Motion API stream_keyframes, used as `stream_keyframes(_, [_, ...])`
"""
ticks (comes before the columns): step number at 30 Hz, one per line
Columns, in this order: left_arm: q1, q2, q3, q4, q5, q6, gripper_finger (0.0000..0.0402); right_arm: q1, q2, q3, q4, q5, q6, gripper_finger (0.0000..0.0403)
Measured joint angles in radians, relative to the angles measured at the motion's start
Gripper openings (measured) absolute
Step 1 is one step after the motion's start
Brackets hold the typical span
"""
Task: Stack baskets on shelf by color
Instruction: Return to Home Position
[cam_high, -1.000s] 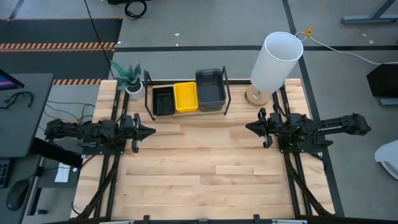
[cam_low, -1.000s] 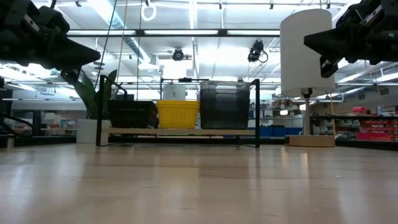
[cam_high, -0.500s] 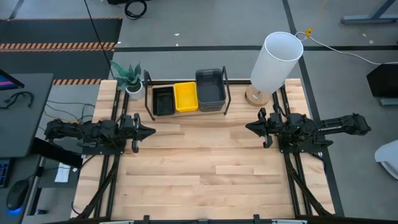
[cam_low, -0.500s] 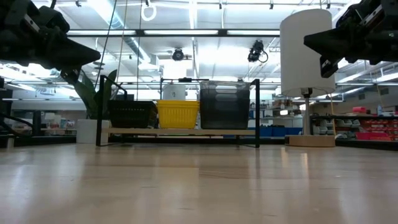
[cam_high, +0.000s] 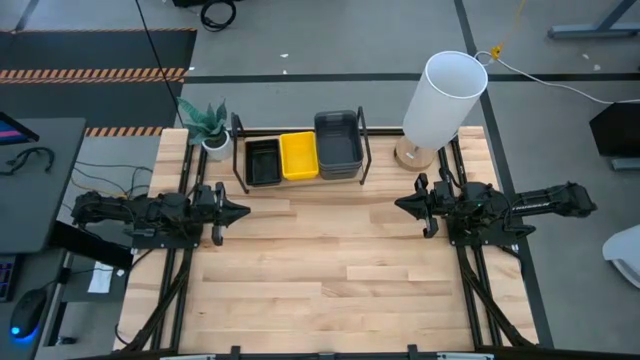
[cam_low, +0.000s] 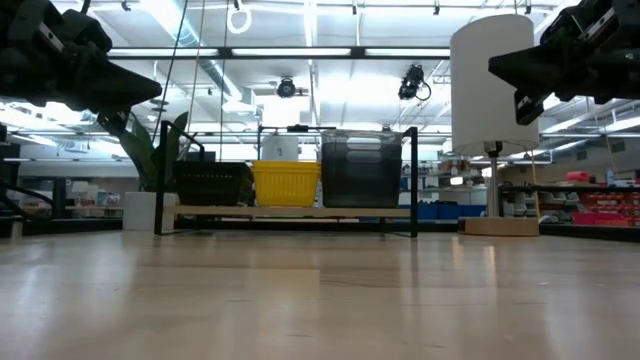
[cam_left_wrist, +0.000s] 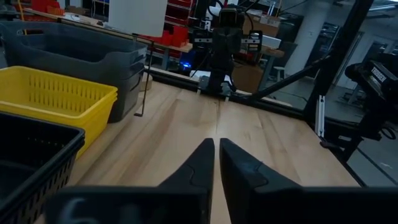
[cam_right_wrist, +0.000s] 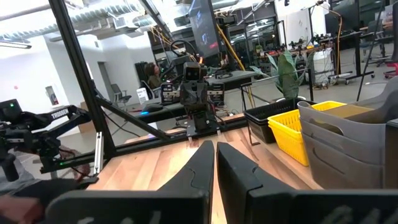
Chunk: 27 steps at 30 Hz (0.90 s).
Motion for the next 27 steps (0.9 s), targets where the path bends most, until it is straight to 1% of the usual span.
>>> stream_keyframes(7, [0.0, 0.0, 0.0, 0.0, 0.0, 0.0, 0.0024, 0.0, 0.0, 0.0, 0.0, 0.0, 0.0, 0.0026])
stream_keyframes(16, [0.0, 0.0, 0.0, 0.0, 0.0, 0.0, 0.0036, 0.0, 0.0, 0.0, 0.0, 0.0, 0.001, 0.0026])
stream_keyframes(23, [0.0, 0.0, 0.001, 0.0, 0.0, -0.001, 0.0025, 0.0, 0.0, 0.0, 0.0, 0.0, 0.0, 0.0026])
stream_keyframes(27, [0.0, 0.0, 0.001, 0.0, 0.0, -0.001, 0.0025, 0.0, 0.0, 0.0, 0.0, 0.0, 0.0, 0.0026])
